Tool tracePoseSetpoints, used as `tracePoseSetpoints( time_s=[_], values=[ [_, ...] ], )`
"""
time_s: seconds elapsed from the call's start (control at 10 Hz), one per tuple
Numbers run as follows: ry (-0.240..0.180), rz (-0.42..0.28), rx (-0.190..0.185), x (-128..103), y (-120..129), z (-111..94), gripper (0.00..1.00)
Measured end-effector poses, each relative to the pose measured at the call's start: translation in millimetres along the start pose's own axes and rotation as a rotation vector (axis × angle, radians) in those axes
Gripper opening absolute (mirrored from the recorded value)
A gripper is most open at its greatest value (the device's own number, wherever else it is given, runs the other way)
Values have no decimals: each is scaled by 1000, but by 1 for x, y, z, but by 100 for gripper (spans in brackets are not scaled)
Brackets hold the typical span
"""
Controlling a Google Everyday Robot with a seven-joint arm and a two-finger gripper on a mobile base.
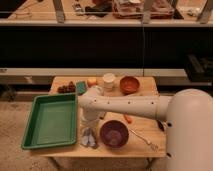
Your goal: Place towel in paper cup
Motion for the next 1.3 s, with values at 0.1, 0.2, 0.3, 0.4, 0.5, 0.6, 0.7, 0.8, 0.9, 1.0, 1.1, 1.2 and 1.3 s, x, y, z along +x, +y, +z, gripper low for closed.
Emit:
tracePoseSetpoints(
  time_s=[0.1, 0.2, 0.3, 0.4, 0.5, 0.6, 0.7, 0.8, 0.9, 1.0, 1.1, 1.2, 1.3],
  values=[
    [-5, 0, 0, -1, -1, 1, 30],
    [-11, -13, 1, -2, -4, -1, 18],
    [-15, -22, 2, -3, -6, -1, 10],
    [-19, -33, 7, -4, -9, -3, 3],
    [-34, -42, 32, -6, -10, -8, 0],
    [-45, -41, 82, -6, -9, -16, 0],
    [-54, -37, 152, -4, -8, -27, 0],
    [-63, -24, 262, -2, -4, -45, 0],
    [-63, 11, 419, 6, 10, -71, 0],
    [-54, 38, 495, 12, 24, -85, 0],
    [-42, 62, 571, 18, 37, -98, 0],
    [-30, 78, 622, 22, 47, -108, 0],
    [-27, 82, 634, 22, 49, -110, 0]
  ],
)
